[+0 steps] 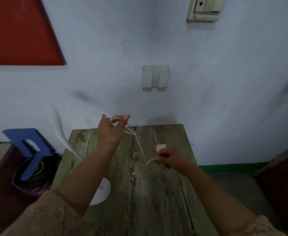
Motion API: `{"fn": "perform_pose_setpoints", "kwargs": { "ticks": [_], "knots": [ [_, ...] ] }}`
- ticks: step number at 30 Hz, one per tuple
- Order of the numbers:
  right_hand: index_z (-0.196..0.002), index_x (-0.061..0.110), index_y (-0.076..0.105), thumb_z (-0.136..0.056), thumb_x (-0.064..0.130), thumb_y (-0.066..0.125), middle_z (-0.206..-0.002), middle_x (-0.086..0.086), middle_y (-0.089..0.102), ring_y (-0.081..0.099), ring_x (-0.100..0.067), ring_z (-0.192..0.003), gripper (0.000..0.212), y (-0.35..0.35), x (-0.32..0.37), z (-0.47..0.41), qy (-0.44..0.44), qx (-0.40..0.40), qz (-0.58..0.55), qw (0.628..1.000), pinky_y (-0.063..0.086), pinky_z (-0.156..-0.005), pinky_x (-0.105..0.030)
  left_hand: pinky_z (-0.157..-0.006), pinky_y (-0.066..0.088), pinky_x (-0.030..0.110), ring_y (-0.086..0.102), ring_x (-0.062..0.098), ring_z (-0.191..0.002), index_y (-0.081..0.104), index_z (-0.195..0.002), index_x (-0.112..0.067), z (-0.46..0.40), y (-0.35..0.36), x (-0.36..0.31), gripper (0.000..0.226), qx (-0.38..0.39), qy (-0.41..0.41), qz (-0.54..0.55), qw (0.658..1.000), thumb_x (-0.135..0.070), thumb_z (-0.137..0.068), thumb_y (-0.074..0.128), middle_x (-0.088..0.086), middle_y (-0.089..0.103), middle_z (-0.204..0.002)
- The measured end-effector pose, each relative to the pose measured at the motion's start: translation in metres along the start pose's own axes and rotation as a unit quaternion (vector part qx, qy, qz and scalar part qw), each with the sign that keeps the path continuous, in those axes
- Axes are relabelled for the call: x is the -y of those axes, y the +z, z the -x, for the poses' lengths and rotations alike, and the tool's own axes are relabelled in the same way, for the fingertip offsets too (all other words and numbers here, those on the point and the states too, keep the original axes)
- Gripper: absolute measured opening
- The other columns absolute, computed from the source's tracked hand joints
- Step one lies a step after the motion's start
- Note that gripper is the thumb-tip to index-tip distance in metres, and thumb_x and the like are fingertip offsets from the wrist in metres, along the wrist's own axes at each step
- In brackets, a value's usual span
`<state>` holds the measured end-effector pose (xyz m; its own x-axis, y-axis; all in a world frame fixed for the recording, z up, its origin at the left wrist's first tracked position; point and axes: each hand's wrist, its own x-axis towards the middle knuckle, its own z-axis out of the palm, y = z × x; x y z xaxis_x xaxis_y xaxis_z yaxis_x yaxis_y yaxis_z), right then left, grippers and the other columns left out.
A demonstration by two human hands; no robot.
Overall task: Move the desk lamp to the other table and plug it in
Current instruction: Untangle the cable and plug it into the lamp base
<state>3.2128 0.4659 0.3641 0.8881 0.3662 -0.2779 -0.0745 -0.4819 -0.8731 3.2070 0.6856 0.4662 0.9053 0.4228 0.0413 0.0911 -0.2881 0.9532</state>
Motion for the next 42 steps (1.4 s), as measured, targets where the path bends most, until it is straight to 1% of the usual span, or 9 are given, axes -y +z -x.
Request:
{"fn": "perform_pose_setpoints", "kwargs": {
  "ticks": [2,4,7,11,16,21,27,31,42],
  "knots": [
    [-0.072,0.015,0.065,-0.085,0.01,0.062,-0.069,0.0,0.062,0.052,-0.002,-0.054,0.014,-0.002,-0.015,0.006,0.026,0.006,0.045,0.999,0.044,-0.052,-0.013,-0.11,0.036,0.046,0.046,0.028,-0.129,0.073,-0.103,-0.016,-0.004,-0.011,-0.008,0.032,-0.012,0.023,-0.026,0.999,-0.038,-0.083,0.064,0.018,0.057,-0.131],
    [-0.071,0.016,0.065,-0.084,0.015,0.065,-0.066,0.005,0.059,0.053,-0.004,-0.059,0.013,-0.002,-0.029,0.009,0.049,0.013,0.122,0.991,0.045,-0.059,-0.016,-0.108,0.039,0.041,0.055,0.018,-0.12,0.074,-0.094,-0.018,-0.004,-0.02,-0.02,0.019,0.007,0.06,0.012,0.998,-0.032,-0.084,0.064,0.013,0.064,-0.122],
    [-0.067,0.014,0.064,-0.08,0.012,0.064,-0.065,0.003,0.058,0.057,-0.011,-0.068,0.014,0.002,-0.046,0.012,0.069,-0.006,0.185,0.98,0.051,-0.074,-0.029,-0.076,0.051,0.01,0.064,-0.008,-0.08,0.073,-0.082,-0.017,0.0,-0.024,-0.038,0.011,0.038,0.095,0.065,0.993,-0.023,-0.085,0.064,0.003,0.072,-0.091],
    [-0.082,0.01,0.068,-0.083,0.012,0.061,-0.088,-0.01,0.069,0.064,-0.02,-0.085,0.008,0.005,-0.049,0.01,0.098,-0.041,0.2,0.974,0.054,-0.087,-0.035,-0.052,0.048,0.012,0.068,0.012,-0.067,0.073,-0.079,-0.013,0.002,-0.024,-0.046,0.013,0.038,0.109,0.072,0.991,-0.022,-0.084,0.065,0.009,0.072,-0.077],
    [-0.1,0.01,0.067,-0.088,0.014,0.057,-0.1,-0.01,0.067,0.063,-0.024,-0.093,0.016,-0.006,0.012,0.013,0.028,-0.136,0.084,0.987,0.051,-0.085,-0.037,-0.053,0.052,0.024,0.067,0.024,-0.064,0.071,-0.075,-0.015,0.011,-0.021,-0.043,0.009,0.052,0.085,0.106,0.989,-0.015,-0.083,0.066,0.016,0.071,-0.071],
    [-0.11,0.015,0.065,-0.088,0.018,0.062,-0.11,-0.004,0.068,0.063,-0.011,-0.095,0.023,0.005,0.086,0.031,-0.068,-0.009,-0.071,0.995,0.049,-0.08,-0.02,-0.052,0.049,0.011,0.067,0.008,-0.06,0.072,-0.069,-0.015,0.031,-0.016,-0.043,0.007,0.069,0.085,0.125,0.986,-0.012,-0.076,0.072,0.003,0.072,-0.067],
    [-0.081,0.017,0.068,-0.087,0.007,0.061,-0.073,0.0,0.064,0.057,-0.007,-0.062,0.014,0.032,0.112,0.049,-0.14,0.016,-0.145,0.979,0.047,-0.059,-0.018,-0.056,0.051,0.012,0.067,0.002,-0.059,0.075,-0.069,-0.013,0.053,-0.026,-0.045,0.004,0.11,0.071,0.141,0.981,-0.01,-0.07,0.078,-0.006,0.073,-0.062],
    [-0.077,0.008,0.066,-0.09,0.007,0.055,-0.071,-0.011,0.064,0.05,-0.009,-0.052,0.017,0.028,0.108,0.059,-0.153,-0.01,-0.105,0.983,0.042,-0.051,-0.018,-0.045,0.041,0.013,0.052,0.0,-0.044,0.074,-0.073,-0.012,0.056,-0.048,-0.044,0.003,0.091,0.054,0.175,0.979,-0.014,-0.076,0.074,-0.01,0.064,-0.049],
    [-0.074,0.004,0.07,-0.083,0.013,0.067,-0.065,-0.019,0.066,0.054,-0.02,-0.055,0.013,-0.001,0.105,0.064,-0.221,-0.189,0.122,0.949,0.044,-0.059,-0.028,-0.061,0.057,0.019,0.063,0.015,-0.07,0.065,-0.108,-0.001,0.066,-0.074,-0.029,0.025,0.185,-0.042,0.293,0.937,-0.012,-0.094,0.047,0.01,0.065,-0.079]
  ]
}}
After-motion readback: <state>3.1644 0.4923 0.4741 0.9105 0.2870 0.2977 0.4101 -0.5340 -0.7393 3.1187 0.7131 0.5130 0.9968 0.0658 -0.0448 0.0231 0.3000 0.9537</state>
